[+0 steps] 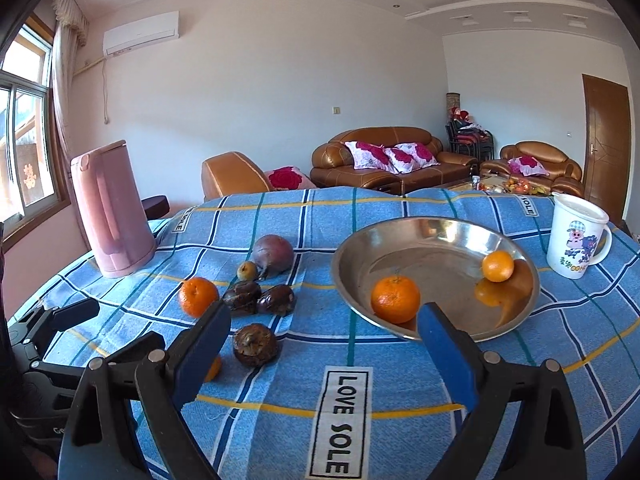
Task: Organize fruits
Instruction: 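Grasp a small brown round fruit with the left tool while the right grasps an orange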
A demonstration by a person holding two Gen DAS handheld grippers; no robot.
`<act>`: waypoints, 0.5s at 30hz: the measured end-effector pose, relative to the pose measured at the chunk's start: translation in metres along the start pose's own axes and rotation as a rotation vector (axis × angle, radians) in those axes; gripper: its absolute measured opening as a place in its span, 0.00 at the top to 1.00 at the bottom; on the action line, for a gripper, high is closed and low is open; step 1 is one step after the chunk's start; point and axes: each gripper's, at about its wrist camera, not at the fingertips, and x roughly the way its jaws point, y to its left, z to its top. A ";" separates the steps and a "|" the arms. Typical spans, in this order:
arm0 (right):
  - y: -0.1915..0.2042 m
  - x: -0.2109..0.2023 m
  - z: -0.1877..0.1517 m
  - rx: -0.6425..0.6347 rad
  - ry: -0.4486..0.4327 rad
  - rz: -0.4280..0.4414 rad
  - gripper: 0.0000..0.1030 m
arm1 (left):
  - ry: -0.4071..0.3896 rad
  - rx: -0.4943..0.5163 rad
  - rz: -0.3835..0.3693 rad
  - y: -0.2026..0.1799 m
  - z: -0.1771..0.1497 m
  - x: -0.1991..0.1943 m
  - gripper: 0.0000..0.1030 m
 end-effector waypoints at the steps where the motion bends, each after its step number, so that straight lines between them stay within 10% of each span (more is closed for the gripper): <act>1: 0.004 0.002 -0.001 -0.008 0.017 0.013 0.07 | 0.014 0.002 -0.001 0.006 -0.002 0.000 0.00; 10: 0.036 0.030 -0.006 -0.058 0.165 0.124 0.08 | 0.124 -0.047 -0.072 0.057 -0.018 0.003 0.00; 15: 0.060 0.043 -0.013 -0.068 0.243 0.217 0.35 | 0.172 -0.043 -0.048 0.056 -0.020 0.013 0.01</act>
